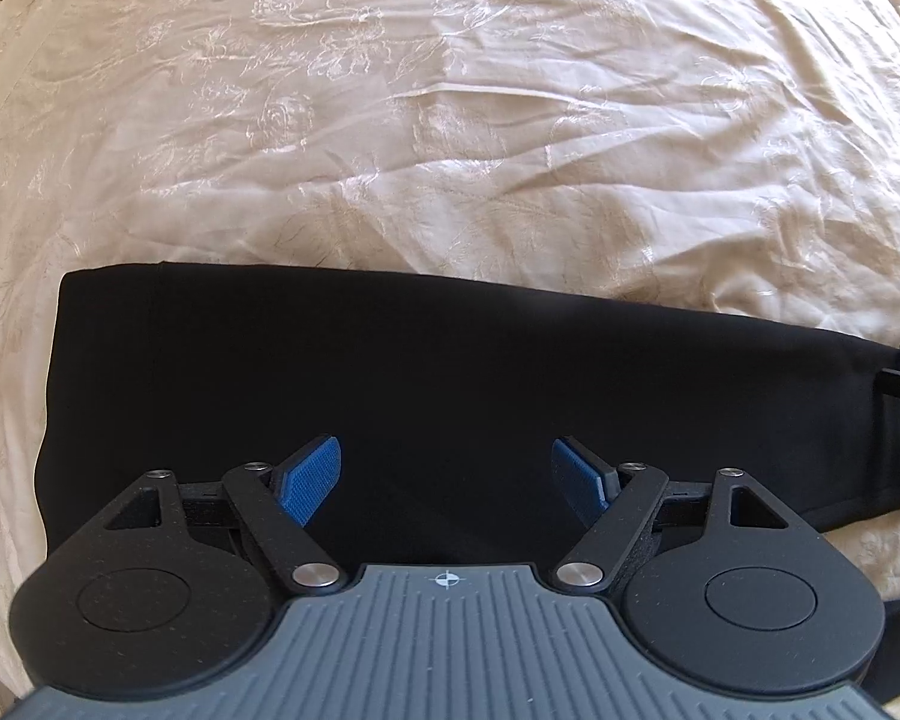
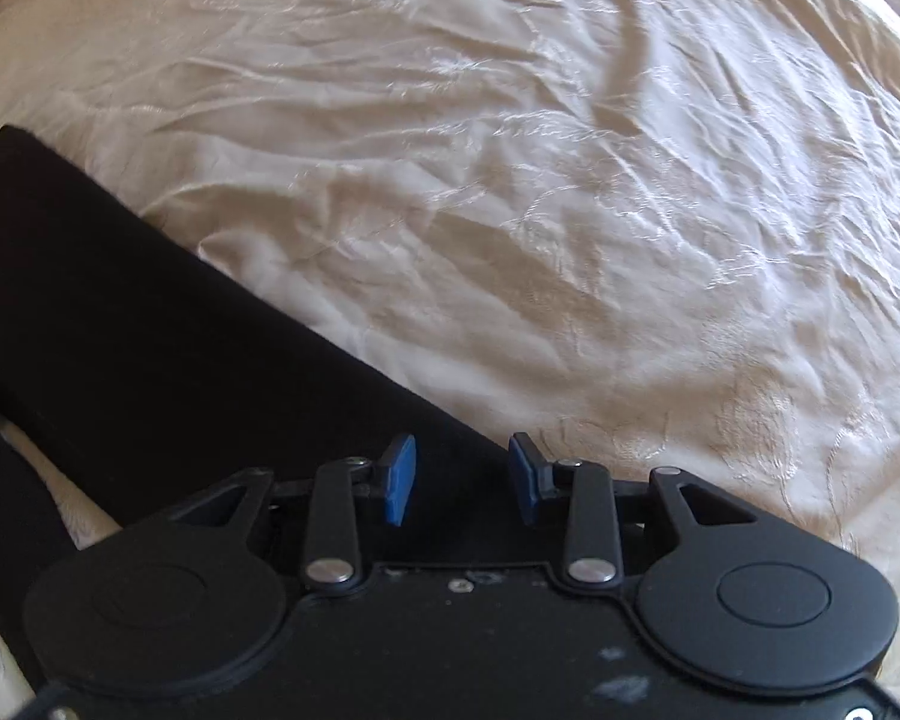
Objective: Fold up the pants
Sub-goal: 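Move both grippers down to the pant leg hems and grasp them, then lift the hems with both grippers and fold the legs toward the waistband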
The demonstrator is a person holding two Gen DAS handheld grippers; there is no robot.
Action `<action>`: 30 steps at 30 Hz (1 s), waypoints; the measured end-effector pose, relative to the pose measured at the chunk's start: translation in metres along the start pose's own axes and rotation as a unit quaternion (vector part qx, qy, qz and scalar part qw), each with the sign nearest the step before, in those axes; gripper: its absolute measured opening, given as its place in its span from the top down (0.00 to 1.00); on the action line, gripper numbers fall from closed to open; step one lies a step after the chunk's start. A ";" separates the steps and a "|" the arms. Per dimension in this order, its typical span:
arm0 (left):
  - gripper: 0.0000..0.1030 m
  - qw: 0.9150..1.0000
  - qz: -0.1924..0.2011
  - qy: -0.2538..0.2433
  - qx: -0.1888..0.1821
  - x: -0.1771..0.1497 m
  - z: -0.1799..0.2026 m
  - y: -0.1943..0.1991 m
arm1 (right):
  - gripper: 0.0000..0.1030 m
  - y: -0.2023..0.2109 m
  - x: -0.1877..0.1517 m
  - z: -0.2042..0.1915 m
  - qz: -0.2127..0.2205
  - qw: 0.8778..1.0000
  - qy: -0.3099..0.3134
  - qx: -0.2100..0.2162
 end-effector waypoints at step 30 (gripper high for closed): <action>0.25 0.994 -0.084 0.044 -0.052 0.041 0.046 -0.050 | 0.97 0.060 -0.075 -0.094 0.037 0.987 0.152 0.030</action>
Point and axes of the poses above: each gripper's, at about its wrist camera, not at the fingertips, and y roughly against the way its jaws point, z to its right, x to its top, the point moved 10 cm from there along -y, roughly the way its jaws point, and after that the axes turned 11 degrees about x, right-handed, at the moved point
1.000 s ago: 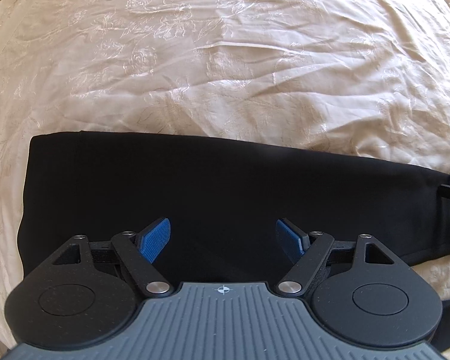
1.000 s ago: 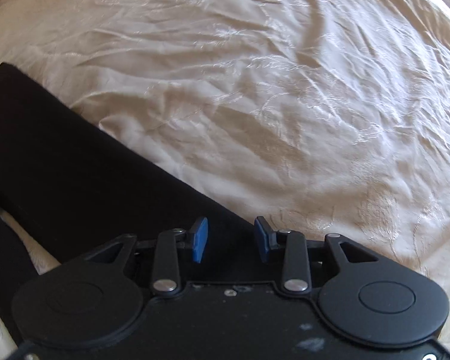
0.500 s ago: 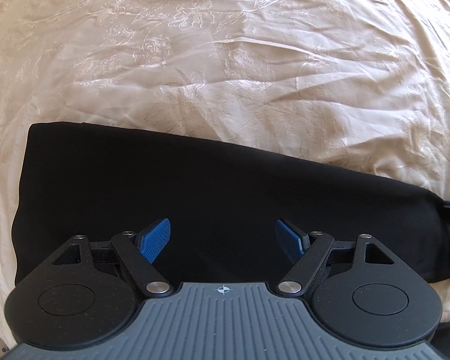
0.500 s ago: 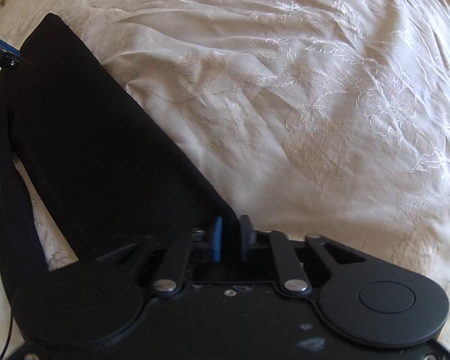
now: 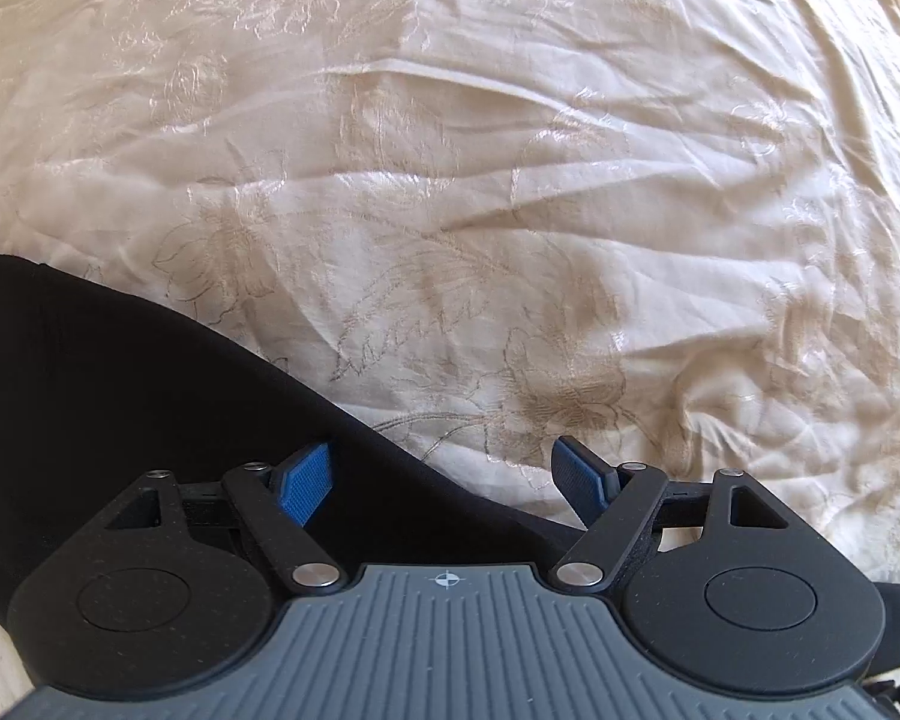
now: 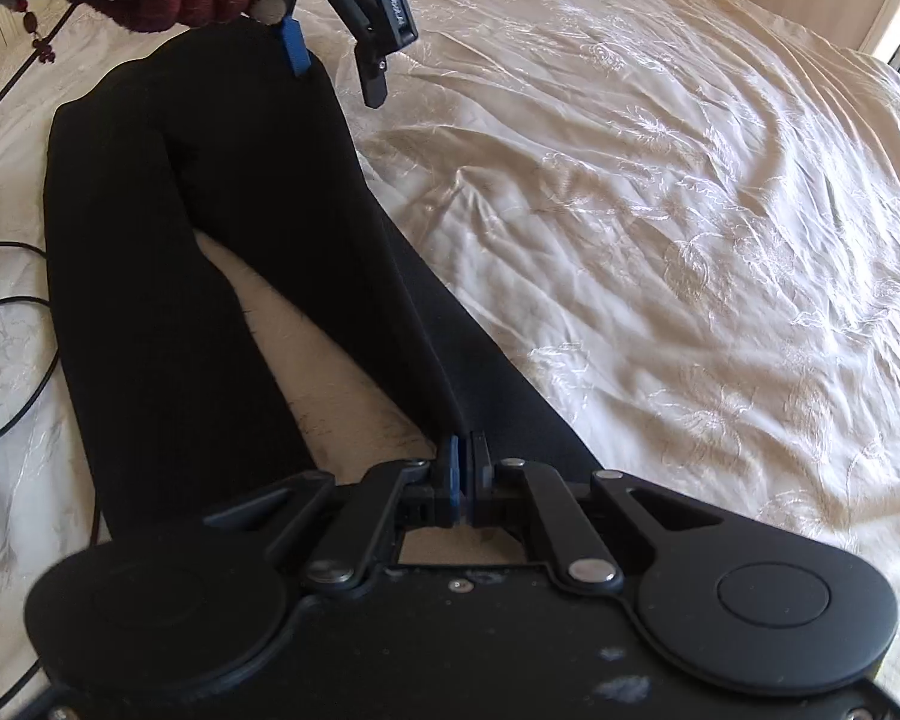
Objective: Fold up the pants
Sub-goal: 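Lift the hems with both grippers and fold the legs toward the waistband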
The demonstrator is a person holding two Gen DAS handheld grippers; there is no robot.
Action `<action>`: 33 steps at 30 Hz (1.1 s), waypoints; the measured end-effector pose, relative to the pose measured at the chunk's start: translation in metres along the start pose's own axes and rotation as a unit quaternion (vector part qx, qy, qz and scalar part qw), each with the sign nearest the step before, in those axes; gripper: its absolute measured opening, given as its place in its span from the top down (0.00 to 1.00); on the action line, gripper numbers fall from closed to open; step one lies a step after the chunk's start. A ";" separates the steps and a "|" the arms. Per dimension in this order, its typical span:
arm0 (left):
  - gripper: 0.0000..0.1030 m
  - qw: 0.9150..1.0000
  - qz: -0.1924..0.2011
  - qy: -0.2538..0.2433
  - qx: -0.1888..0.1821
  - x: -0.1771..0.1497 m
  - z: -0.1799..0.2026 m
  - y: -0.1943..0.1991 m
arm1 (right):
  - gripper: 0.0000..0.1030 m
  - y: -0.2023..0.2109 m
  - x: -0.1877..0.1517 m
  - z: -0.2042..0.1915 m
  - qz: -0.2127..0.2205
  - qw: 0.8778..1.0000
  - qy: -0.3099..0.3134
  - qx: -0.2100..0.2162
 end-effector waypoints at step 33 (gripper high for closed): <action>0.90 0.990 0.129 0.047 -0.023 -0.144 -0.048 0.053 | 0.63 0.096 -0.204 0.099 0.128 0.804 -0.524 -0.250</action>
Point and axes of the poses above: each gripper's, at about its wrist camera, not at the fingertips, and y roughly against the way its jaws point, z to its right, x to its top, the point moved 10 cm from there along -y, roughly the way its jaws point, and after that the axes turned 11 degrees about x, right-handed, at the moved point
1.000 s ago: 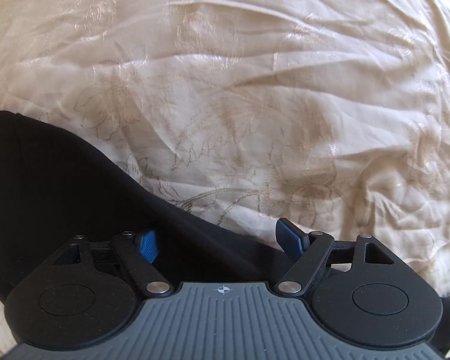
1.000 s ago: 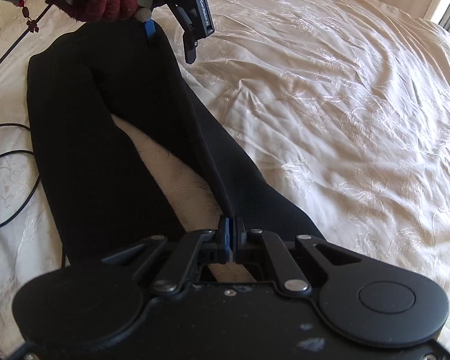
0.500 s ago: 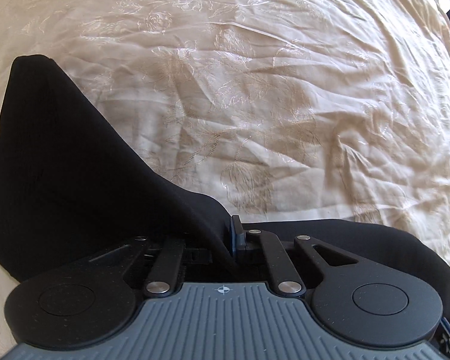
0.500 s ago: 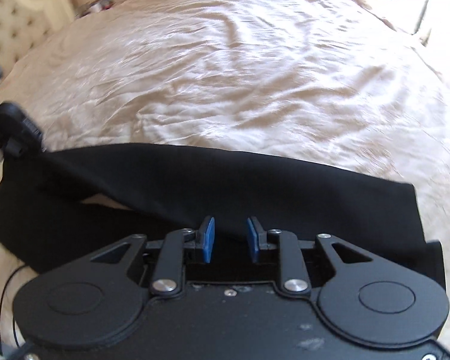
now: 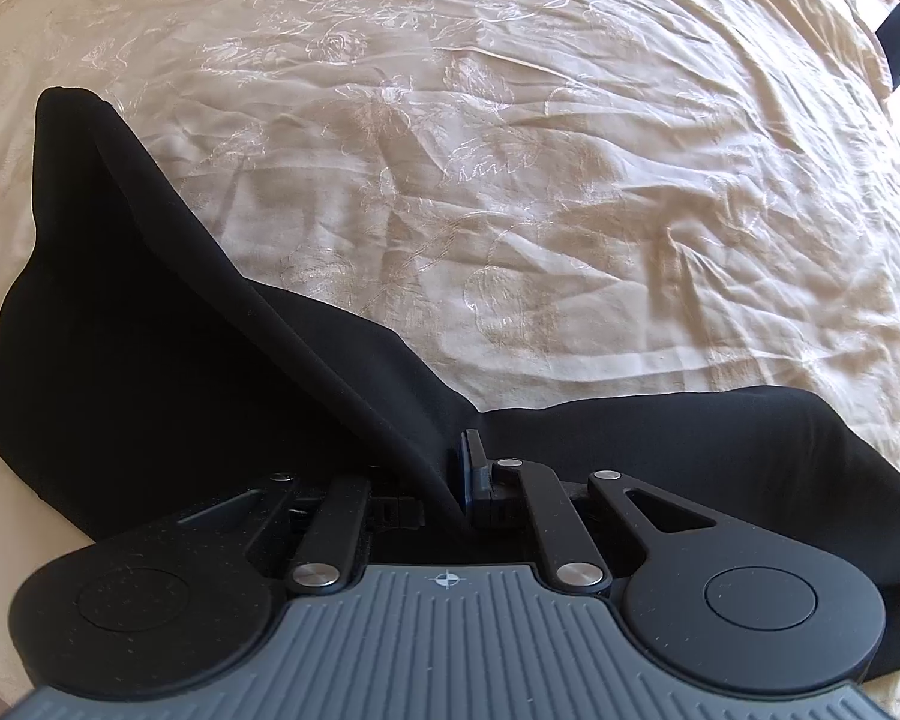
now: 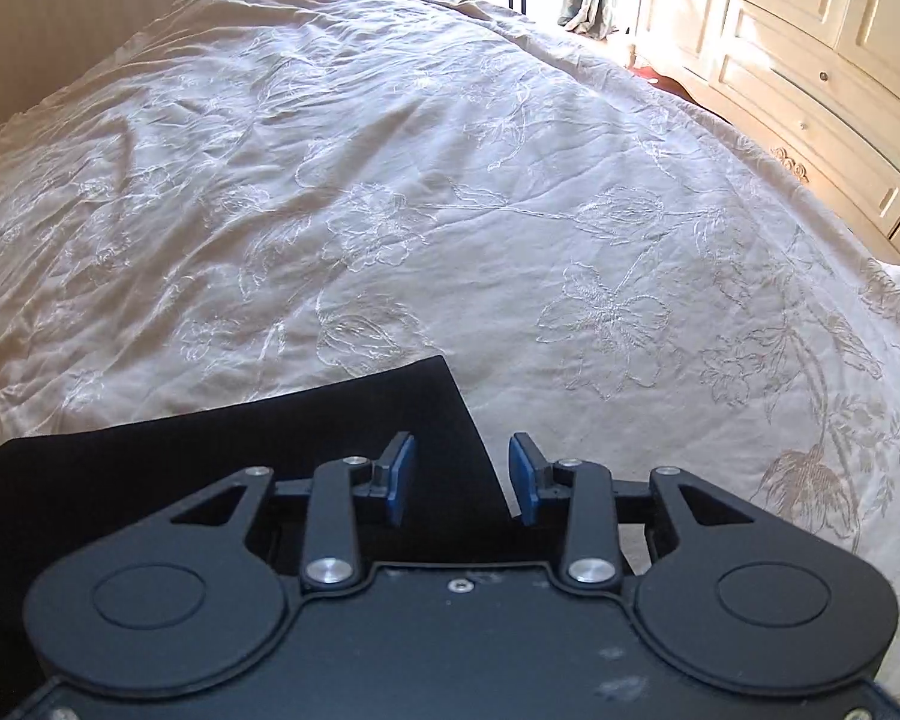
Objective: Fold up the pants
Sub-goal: 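Lift the hems with both grippers and fold the legs toward the waistband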
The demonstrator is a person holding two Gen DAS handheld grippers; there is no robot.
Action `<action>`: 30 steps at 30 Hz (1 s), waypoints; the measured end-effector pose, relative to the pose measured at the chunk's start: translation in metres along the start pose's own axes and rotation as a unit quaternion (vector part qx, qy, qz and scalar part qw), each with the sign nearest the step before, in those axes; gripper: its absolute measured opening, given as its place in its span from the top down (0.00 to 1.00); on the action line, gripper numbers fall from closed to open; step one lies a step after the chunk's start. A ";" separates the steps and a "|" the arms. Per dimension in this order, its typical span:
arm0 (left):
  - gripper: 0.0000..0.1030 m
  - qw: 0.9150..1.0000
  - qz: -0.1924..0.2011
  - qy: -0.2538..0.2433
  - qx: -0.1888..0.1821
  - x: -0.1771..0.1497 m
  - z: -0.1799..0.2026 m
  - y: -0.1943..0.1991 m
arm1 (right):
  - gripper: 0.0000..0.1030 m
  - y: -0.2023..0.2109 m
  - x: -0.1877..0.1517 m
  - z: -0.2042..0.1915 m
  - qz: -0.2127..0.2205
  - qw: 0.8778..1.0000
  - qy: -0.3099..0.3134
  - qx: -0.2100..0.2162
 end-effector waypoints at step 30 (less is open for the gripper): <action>0.93 0.997 -0.033 0.060 0.019 -0.117 -0.034 -0.011 | 0.97 0.067 -0.057 0.002 -0.017 0.995 0.093 0.015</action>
Point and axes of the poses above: each gripper's, at about its wrist camera, not at the fingertips, and y roughly against the way its jaws point, z to its right, x to its top, the point moved 10 cm from there along -y, roughly the way its jaws point, and after that the axes turned 11 degrees about x, right-handed, at the moved point
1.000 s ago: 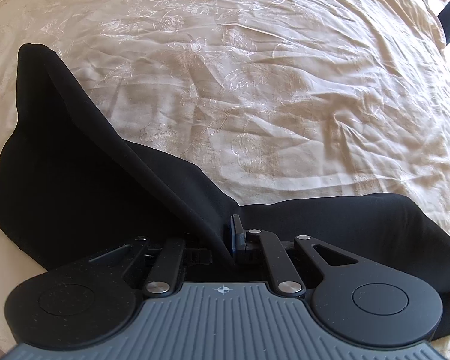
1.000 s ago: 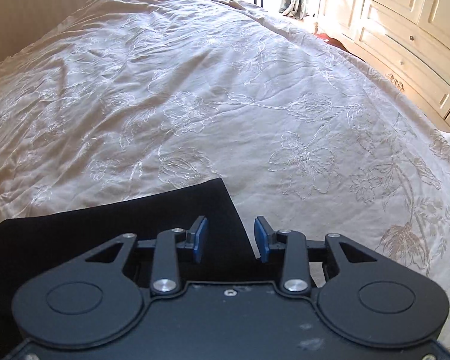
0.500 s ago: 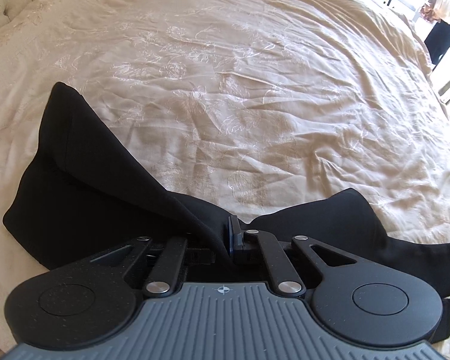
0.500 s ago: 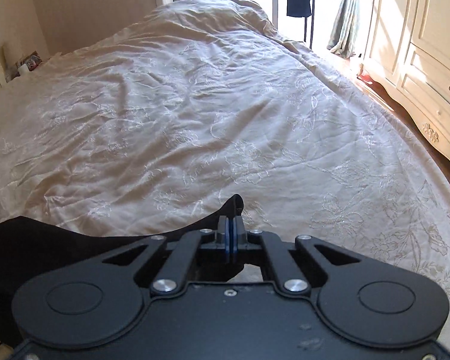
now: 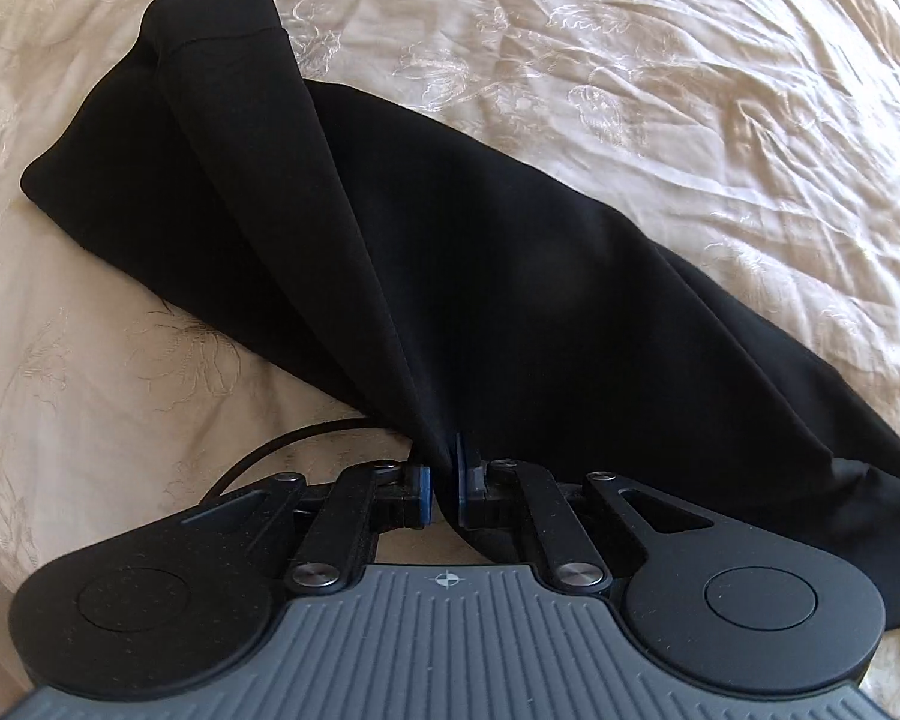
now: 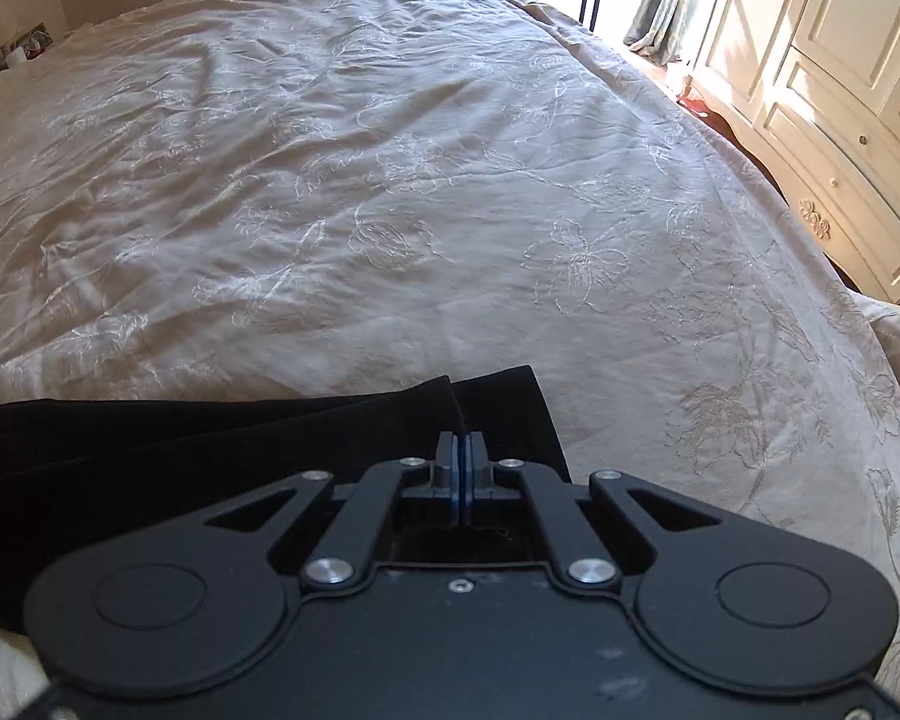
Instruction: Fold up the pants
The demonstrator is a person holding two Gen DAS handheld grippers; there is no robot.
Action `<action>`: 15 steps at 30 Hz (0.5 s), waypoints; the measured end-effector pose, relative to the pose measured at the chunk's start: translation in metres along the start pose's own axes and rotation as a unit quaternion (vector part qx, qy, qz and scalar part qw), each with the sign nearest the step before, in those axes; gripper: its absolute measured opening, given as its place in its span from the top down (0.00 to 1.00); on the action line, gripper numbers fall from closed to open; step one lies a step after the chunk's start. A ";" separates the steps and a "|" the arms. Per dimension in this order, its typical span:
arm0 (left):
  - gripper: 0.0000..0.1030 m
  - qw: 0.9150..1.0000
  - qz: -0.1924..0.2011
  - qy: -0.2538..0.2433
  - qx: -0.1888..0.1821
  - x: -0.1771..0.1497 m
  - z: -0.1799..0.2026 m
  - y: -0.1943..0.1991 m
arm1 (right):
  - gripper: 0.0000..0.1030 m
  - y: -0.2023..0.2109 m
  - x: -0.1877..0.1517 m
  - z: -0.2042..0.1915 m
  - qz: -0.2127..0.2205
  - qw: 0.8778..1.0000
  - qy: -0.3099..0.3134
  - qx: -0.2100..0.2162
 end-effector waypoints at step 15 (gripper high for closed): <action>0.93 0.996 0.068 0.038 -0.033 0.019 0.031 0.035 | 0.82 0.019 0.003 0.022 0.030 0.999 0.007 0.029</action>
Point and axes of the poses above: each gripper's, at about its wrist camera, not at the fingertips, and y roughly against the way its jaws point, z to its right, x to its top, the point moved 10 cm from there along -y, roughly the way its jaws point, and after that the axes turned 11 degrees about x, right-handed, at the moved point
